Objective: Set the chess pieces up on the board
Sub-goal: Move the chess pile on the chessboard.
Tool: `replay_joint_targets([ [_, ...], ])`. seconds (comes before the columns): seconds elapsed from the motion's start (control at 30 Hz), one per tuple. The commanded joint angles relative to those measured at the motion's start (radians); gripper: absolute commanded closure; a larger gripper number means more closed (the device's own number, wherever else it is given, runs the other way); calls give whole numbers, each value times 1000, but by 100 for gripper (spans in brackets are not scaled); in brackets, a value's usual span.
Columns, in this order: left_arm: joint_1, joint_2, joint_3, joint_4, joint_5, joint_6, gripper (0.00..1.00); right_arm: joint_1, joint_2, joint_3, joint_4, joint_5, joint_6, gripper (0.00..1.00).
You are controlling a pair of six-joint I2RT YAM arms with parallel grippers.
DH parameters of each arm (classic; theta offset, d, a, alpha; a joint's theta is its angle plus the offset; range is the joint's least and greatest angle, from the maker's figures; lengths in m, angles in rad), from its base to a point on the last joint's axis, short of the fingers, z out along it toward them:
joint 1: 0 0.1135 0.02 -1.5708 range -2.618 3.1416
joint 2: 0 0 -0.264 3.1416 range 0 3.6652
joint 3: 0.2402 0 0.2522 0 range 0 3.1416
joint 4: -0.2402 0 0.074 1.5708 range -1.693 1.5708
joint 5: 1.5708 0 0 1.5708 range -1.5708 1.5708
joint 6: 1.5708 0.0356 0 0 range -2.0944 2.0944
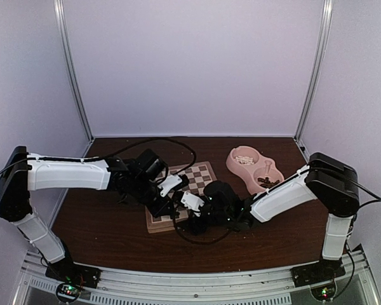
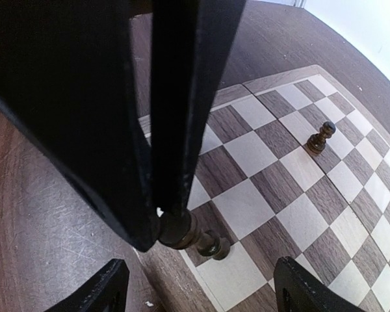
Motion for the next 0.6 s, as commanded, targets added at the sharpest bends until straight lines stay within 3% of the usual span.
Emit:
replay_joint_targets([
  [0.0,-3,-25,44,1,46,8,97,14,20,17,69,37,-6,21],
  [0.13,-2,-32,65,-6,50,7,97,15,25,26,66,44,17,24],
  [0.4,-1,-28,109,-30,66,2,97,16,25,14,100,27,47,43],
  [0.57,2,-24,116,-37,-4,-24,97,16,28,8,96,12,59,48],
])
